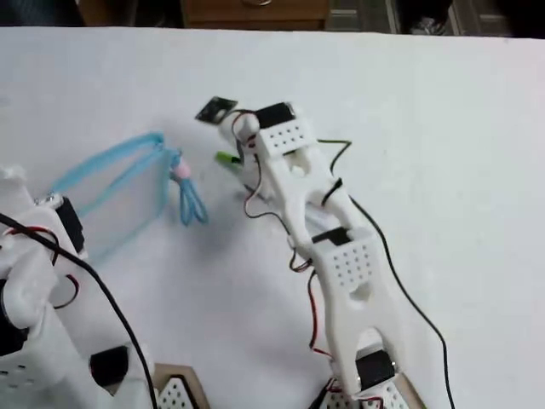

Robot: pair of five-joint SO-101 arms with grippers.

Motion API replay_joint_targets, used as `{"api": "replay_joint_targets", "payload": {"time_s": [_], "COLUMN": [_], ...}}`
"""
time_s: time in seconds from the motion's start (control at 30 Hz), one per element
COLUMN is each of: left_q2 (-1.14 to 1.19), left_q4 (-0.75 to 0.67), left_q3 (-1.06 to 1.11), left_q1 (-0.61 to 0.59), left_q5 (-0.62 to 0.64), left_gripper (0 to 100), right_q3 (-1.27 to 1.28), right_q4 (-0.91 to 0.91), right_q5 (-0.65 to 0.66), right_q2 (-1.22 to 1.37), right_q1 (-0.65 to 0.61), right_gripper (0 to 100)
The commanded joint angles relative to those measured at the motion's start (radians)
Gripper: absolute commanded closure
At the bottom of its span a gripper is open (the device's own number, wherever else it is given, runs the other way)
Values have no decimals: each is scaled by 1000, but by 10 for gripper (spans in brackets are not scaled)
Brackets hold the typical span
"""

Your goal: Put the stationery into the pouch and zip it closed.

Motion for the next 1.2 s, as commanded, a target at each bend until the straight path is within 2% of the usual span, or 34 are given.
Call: {"api": "replay_joint_targets", "payload": {"time_s": [0.0, 0.13, 0.27, 0.73, 1.0, 1.17], "left_q2": [-12, -12, -12, -12, -12, -12], "left_q4": [-3, -3, -3, -3, -3, -3], "left_q3": [-3, -3, -3, -3, -3, -3], "left_q1": [-4, -4, -4, -4, -4, -4], "left_q5": [9, 9, 9, 9, 9, 9], "left_gripper": [976, 976, 976, 976, 976, 976], "right_q3": [-106, -226, -238, 129, 436, 560], "right_q4": [71, 191, 194, 194, 188, 104], "right_q5": [-2, 0, -2, -31, -540, -801], "right_q2": [-16, -54, -160, -911, -1287, -1452], "right_q1": [16, 16, 22, 21, 16, -84], "right_gripper": [981, 981, 981, 981, 981, 981]}}
